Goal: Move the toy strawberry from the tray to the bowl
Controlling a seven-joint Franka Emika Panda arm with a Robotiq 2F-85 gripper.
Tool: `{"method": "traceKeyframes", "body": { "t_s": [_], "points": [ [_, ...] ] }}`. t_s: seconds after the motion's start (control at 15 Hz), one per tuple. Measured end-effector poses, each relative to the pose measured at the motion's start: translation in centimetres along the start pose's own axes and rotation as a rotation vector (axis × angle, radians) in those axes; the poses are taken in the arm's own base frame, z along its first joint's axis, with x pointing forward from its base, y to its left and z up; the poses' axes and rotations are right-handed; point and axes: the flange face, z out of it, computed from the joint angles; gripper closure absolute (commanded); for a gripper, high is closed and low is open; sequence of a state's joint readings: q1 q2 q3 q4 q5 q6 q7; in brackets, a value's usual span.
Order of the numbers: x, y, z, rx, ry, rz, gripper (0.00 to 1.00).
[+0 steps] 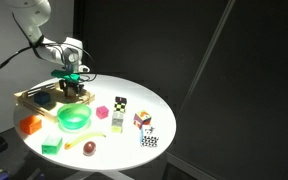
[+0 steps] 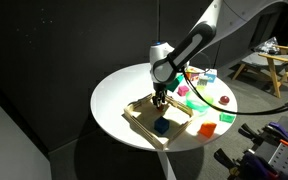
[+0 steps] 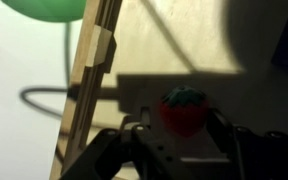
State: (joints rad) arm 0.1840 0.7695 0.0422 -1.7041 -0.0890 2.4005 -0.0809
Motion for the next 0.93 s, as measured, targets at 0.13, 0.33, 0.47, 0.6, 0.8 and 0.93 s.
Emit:
{"method": "traceKeyframes", "body": {
  "t_s": [0.13, 0.33, 0.47, 0.6, 0.8, 0.93],
  "points": [
    [0.0, 0.0, 0.0, 0.0, 0.0, -0.001, 0.8],
    [0.1, -0.1, -0.2, -0.001, 0.001, -0.001, 0.81],
    [0.1, -0.2, -0.2, -0.001, -0.002, -0.001, 0.81],
    [0.1, -0.4, -0.4, -0.001, -0.007, 0.004, 0.81],
    [0.0, -0.5, -1.3, -0.002, -0.021, 0.013, 0.81],
    [0.0, -0.5, -2.3, -0.004, -0.025, 0.014, 0.81]
  ]
}}
